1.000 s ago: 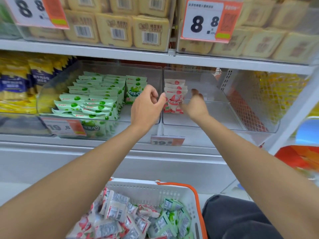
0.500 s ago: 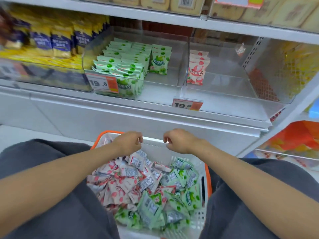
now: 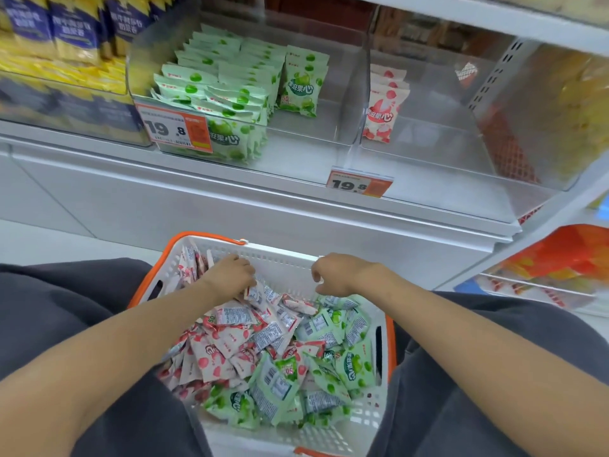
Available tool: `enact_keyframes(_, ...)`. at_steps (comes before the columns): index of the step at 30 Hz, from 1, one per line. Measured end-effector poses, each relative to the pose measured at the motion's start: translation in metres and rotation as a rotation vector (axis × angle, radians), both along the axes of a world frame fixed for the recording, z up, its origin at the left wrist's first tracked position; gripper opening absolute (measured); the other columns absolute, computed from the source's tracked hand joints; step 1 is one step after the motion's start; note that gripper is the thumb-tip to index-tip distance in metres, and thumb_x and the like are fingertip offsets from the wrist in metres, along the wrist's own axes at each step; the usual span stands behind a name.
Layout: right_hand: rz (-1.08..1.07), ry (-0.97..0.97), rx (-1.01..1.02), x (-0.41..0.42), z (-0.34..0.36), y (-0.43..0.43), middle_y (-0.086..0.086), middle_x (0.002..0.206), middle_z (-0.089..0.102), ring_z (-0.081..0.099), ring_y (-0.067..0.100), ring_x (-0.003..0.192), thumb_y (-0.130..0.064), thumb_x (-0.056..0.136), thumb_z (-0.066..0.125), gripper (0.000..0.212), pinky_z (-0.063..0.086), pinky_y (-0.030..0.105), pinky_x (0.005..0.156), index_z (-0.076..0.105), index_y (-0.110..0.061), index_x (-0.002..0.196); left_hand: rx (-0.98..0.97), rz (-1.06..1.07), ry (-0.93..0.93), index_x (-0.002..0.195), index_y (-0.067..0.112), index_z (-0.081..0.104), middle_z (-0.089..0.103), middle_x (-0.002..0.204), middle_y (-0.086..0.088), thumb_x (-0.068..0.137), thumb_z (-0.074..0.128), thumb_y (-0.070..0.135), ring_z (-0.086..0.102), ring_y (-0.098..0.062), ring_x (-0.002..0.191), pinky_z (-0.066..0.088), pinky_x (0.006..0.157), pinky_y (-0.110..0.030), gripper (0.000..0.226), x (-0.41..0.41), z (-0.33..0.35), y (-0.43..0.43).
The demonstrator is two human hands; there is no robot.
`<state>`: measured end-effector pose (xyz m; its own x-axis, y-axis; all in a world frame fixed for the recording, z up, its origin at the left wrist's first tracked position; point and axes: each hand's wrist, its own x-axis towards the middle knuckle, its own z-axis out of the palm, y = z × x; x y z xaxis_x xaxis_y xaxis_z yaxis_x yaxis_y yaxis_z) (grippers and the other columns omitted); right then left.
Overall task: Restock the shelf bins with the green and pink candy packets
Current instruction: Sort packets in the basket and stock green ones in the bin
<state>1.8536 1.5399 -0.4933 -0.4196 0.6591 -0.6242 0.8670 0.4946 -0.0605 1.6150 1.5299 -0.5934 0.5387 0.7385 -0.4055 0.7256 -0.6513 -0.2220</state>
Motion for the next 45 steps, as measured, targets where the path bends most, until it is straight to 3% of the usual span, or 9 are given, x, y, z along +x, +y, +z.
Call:
enact_keyframes(3,-0.043,0.041,0.026,0.004,0.01,0.006,0.017,0.129,0.06,0.059,0.033,0.115,-0.022,0.095,0.054,0.039,0.049,0.044,0.097,0.056,-0.001,0.127,-0.088,0.33,-0.477,0.086,0.022,0.069,0.066,0.088,0.005,0.098,0.052,0.037,0.06,-0.017,0.086,0.043,0.083,-0.032,0.026,0.011,0.022,0.004)
enact_keyframes(8,-0.349,0.393,-0.171,0.01,0.028,0.011,0.008,0.148,0.041,0.045,0.024,0.131,-0.029,0.085,0.073,0.081,0.038,0.032,0.106,0.028,-0.013,0.15,-0.347,0.657,-1.079,0.065,0.015,0.046,0.046,0.059,0.006,0.102,0.048,0.028,0.041,-0.003,0.048,0.031,0.05,-0.017,0.039,0.03,0.076,0.003)
enact_keyframes(12,-0.562,0.68,-0.315,0.012,0.033,0.007,0.012,0.115,0.068,0.064,0.02,0.1,-0.022,0.087,0.072,0.039,0.051,0.034,0.09,0.059,-0.004,0.118,-0.412,0.751,-1.317,0.075,0.002,0.056,0.059,0.068,-0.002,0.102,0.048,0.029,0.052,-0.005,0.056,0.039,0.056,-0.02,0.039,0.036,0.095,0.0)
enact_keyframes(18,-0.653,0.869,-0.307,0.016,0.052,0.0,0.02,0.101,0.07,0.068,0.02,0.082,-0.015,0.085,0.074,0.024,0.057,0.03,0.078,0.055,-0.004,0.095,-0.254,0.736,-1.416,0.064,0.016,0.047,0.053,0.059,0.005,0.103,0.045,0.021,0.051,0.002,0.048,0.038,0.047,-0.013,0.04,0.053,0.121,0.002)
enact_keyframes(24,-0.617,0.958,-0.244,0.021,0.079,-0.003,0.007,0.106,0.072,0.07,0.022,0.096,-0.018,0.088,0.07,0.032,0.056,0.031,0.087,0.061,-0.007,0.116,-0.163,0.599,-1.328,0.065,0.016,0.051,0.058,0.063,-0.001,0.102,0.048,0.023,0.053,-0.008,0.054,0.04,0.053,-0.026,0.038,0.071,0.162,0.02)
enact_keyframes(30,-0.869,1.27,-0.085,0.045,0.116,0.013,0.01,0.101,0.073,0.07,0.018,0.082,-0.004,0.09,0.062,0.017,0.057,0.024,0.074,0.065,-0.005,0.107,0.058,0.565,-1.464,0.089,0.014,0.062,0.064,0.085,0.003,0.102,0.03,0.047,0.062,-0.016,0.082,0.048,0.073,-0.036,0.047,0.105,0.227,0.058)
enact_keyframes(35,-1.117,1.593,0.087,0.081,0.149,0.052,0.011,0.104,0.07,0.067,0.024,0.087,-0.004,0.09,0.059,0.016,0.054,0.037,0.085,0.059,-0.008,0.106,0.294,0.634,-1.39,0.076,0.018,0.045,0.048,0.069,0.005,0.103,0.033,0.045,0.046,-0.015,0.064,0.035,0.062,-0.035,0.04,0.13,0.24,0.098)
enact_keyframes(39,-1.16,1.424,0.325,0.099,0.158,0.116,0.005,0.102,0.069,0.064,0.02,0.093,-0.01,0.087,0.065,0.026,0.05,0.031,0.079,0.06,-0.008,0.112,0.272,0.655,-1.212,0.076,0.018,0.044,0.051,0.07,0.003,0.102,0.03,0.052,0.05,-0.022,0.07,0.031,0.061,-0.034,0.045,0.144,0.228,0.121)
enact_keyframes(45,-1.116,1.202,0.21,0.071,0.136,0.188,0.006,0.124,0.064,0.061,0.021,0.112,-0.006,0.081,0.075,0.046,0.049,0.029,0.088,0.059,-0.002,0.124,0.61,0.612,-0.781,0.077,0.019,0.052,0.052,0.069,0.001,0.103,0.013,0.054,0.048,-0.026,0.066,0.026,0.056,-0.03,0.058,0.15,0.211,0.116)
